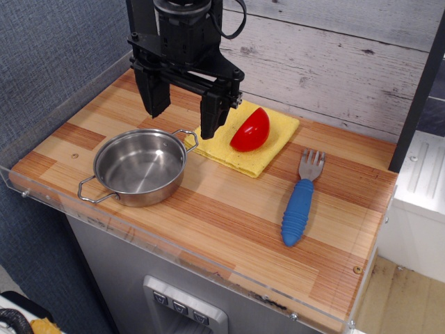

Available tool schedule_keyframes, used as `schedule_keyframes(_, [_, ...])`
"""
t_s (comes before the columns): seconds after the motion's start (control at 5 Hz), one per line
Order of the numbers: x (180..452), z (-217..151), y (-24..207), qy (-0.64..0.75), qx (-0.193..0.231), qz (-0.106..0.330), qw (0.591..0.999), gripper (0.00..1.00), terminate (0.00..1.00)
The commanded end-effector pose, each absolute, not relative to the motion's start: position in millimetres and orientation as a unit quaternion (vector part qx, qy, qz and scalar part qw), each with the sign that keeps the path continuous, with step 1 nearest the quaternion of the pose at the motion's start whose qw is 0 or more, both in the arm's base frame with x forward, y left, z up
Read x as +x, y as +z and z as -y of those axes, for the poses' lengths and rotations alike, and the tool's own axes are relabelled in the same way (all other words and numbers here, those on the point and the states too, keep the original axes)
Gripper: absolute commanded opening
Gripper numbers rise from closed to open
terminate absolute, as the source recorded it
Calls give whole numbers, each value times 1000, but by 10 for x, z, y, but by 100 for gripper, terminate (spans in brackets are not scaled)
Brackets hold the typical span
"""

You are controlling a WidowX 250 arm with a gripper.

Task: Slide the pot towards the middle left side of counter.

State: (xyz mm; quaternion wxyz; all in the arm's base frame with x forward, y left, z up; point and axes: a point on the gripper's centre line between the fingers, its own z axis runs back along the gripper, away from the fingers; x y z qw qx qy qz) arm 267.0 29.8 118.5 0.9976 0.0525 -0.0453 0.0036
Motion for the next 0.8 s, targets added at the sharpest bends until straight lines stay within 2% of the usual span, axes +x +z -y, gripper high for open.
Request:
schedule_keyframes(0.0, [2670, -298, 1185, 4, 52, 45, 998, 100, 0])
schedule_keyframes(0.2, [2669, -446, 1099, -23, 41, 62, 997, 100, 0])
schedule_keyframes(0.6, [2621, -783, 866, -10, 78, 56, 995, 100, 0])
